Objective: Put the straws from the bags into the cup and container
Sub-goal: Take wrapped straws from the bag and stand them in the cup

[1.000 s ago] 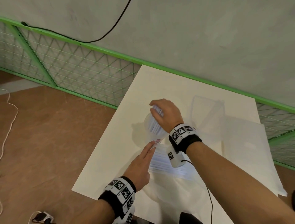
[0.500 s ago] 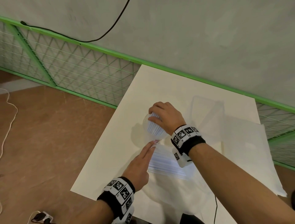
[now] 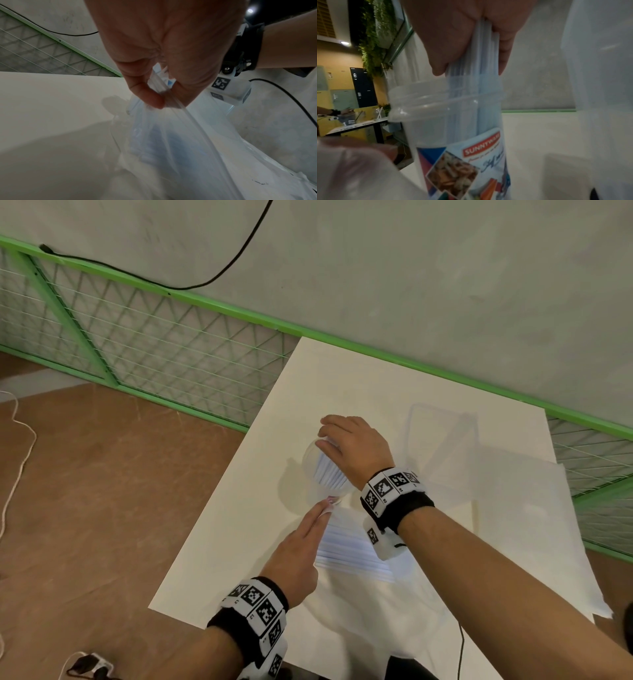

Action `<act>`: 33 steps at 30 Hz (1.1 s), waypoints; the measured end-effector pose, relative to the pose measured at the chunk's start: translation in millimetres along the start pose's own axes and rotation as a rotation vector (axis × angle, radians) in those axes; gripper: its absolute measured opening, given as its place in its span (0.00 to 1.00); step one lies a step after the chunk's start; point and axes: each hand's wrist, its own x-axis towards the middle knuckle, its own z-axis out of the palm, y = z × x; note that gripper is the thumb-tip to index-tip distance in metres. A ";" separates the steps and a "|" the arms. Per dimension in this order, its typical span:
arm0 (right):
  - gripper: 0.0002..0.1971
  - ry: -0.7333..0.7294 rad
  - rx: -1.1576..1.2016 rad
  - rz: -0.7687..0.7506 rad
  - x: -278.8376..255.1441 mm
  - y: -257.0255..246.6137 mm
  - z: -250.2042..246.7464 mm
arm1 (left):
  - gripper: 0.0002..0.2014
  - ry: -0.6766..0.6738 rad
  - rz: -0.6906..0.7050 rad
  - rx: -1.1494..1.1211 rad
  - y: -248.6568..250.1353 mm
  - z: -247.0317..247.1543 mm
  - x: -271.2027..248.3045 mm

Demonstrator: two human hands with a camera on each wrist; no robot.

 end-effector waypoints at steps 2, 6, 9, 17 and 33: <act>0.08 0.063 0.046 -0.008 0.6 -0.7 3.3 | 0.50 -0.001 -0.006 -0.011 -0.3 0.4 -0.2; 0.06 0.120 0.138 0.036 3.4 -5.2 4.3 | 0.50 0.001 -0.019 -0.016 -1.0 0.8 -0.6; 0.09 0.145 0.207 0.057 6.1 -5.4 -2.2 | 0.50 0.000 -0.025 -0.018 -1.2 0.3 -0.9; 0.23 -0.222 -0.197 0.038 -3.3 -8.0 -12.4 | 0.48 -0.016 -0.049 -0.009 1.4 -0.4 -1.6; 0.24 -0.555 -0.043 0.125 -185.8 -43.8 17.9 | 0.52 -0.060 -0.100 0.007 -3.8 13.8 -6.9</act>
